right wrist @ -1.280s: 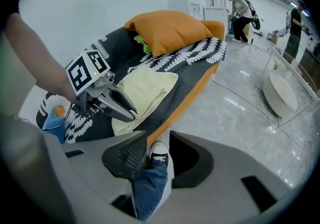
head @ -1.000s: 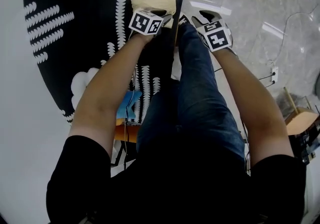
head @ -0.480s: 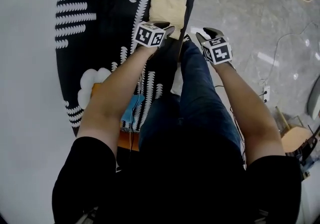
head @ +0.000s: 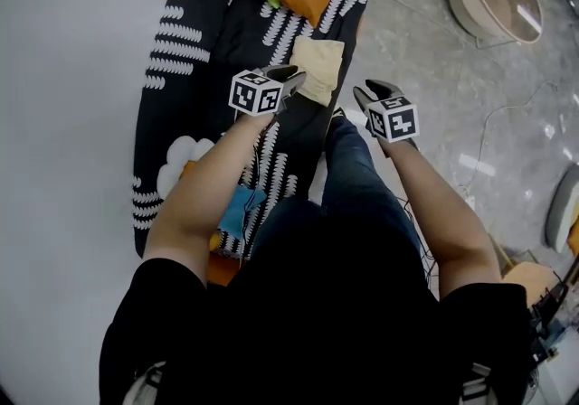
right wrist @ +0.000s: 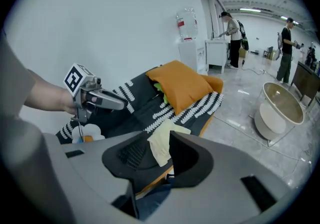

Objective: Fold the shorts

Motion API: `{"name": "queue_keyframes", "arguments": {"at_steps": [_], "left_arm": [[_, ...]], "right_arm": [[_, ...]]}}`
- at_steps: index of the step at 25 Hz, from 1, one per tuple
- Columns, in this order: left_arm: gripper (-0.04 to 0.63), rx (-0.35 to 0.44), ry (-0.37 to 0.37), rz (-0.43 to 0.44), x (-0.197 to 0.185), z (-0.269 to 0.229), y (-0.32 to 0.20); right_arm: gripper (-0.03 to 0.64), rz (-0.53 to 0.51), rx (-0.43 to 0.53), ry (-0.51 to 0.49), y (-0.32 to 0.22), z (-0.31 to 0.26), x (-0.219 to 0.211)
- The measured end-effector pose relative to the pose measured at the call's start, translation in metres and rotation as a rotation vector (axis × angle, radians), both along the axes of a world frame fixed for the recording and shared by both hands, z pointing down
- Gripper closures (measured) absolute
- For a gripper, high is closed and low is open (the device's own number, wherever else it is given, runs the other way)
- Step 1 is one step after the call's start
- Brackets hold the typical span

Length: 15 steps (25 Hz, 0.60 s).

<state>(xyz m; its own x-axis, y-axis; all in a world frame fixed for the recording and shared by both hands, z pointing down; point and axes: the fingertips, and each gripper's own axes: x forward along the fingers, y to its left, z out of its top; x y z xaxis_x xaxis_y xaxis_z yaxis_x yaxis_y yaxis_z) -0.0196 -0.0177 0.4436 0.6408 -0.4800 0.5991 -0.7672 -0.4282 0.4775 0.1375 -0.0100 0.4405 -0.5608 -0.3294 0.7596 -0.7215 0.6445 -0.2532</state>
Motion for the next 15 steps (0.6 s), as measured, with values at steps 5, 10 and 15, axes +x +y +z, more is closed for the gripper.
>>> {"name": "queue_keyframes", "arguments": {"at_steps": [5, 10, 15], "left_arm": [[0.465, 0.077, 0.032, -0.098, -0.019, -0.085, -0.001], [0.465, 0.164, 0.060, -0.167, -0.054, -0.154, 0.017], [0.465, 0.220, 0.082, -0.261, -0.082, -0.213, 0.040]], "right_arm": [[0.474, -0.027, 0.040, -0.019, -0.008, -0.060, 0.004], [0.474, -0.098, 0.089, -0.025, -0.005, -0.110, -0.023], [0.474, -0.184, 0.128, -0.052, -0.002, -0.163, -0.047]]}}
